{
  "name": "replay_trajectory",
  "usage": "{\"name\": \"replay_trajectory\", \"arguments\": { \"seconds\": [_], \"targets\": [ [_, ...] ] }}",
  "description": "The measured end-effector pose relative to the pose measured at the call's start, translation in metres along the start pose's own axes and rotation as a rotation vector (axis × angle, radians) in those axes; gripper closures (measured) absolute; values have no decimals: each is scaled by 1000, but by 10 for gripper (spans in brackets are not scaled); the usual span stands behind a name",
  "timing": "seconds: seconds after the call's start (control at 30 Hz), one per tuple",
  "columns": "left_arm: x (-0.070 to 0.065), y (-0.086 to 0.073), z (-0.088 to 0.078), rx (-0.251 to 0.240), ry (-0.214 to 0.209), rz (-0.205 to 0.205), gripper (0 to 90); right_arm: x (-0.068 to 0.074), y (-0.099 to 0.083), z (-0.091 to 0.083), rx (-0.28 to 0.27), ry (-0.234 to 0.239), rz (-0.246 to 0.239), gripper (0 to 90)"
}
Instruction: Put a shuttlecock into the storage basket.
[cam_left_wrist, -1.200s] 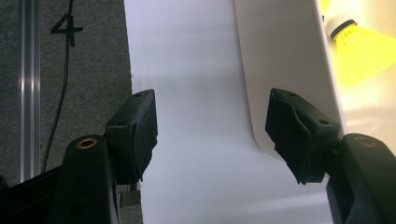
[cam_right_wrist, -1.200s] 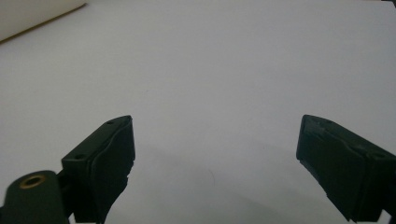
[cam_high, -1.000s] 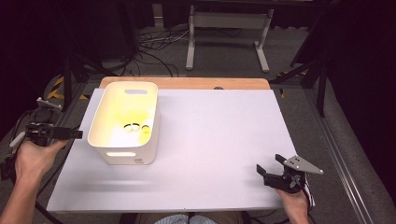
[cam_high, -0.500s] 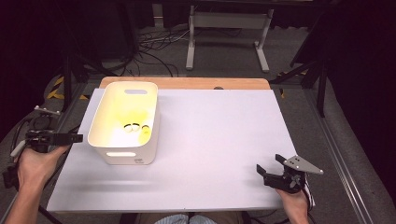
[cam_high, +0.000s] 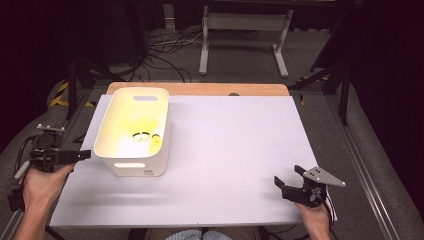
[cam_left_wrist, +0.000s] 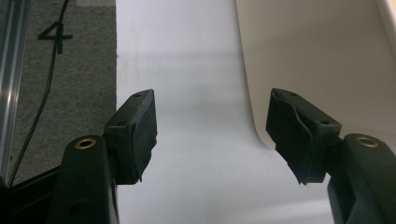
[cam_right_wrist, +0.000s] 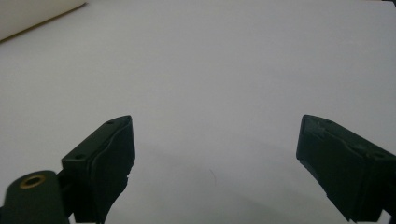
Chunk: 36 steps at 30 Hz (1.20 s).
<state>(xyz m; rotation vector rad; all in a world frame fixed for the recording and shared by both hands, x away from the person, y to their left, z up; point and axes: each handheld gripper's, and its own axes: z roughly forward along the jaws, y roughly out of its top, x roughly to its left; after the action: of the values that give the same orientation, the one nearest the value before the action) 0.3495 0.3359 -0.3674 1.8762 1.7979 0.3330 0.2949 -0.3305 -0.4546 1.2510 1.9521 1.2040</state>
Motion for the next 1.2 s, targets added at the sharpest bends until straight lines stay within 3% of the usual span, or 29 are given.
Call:
{"name": "replay_trajectory", "arguments": {
  "seconds": [0.17,0.43,0.73,0.9,1.03,1.2],
  "targets": [
    [0,-7,5,-7,-15,-5,344,0,0,0,1,-1,1,122],
    [0,-18,8,-39,-2,-14,354,1,0,0,3,1,-1,121],
    [-1,-28,11,-58,-45,-23,345,0,0,0,2,-1,0,121],
    [-4,-31,11,-67,-60,-17,333,0,0,0,1,0,0,121],
    [-7,-35,11,-109,-64,15,335,0,0,-1,1,0,-2,121],
    [-9,-39,12,-120,-69,16,344,0,0,-1,-1,-1,-1,121]
  ]
}}
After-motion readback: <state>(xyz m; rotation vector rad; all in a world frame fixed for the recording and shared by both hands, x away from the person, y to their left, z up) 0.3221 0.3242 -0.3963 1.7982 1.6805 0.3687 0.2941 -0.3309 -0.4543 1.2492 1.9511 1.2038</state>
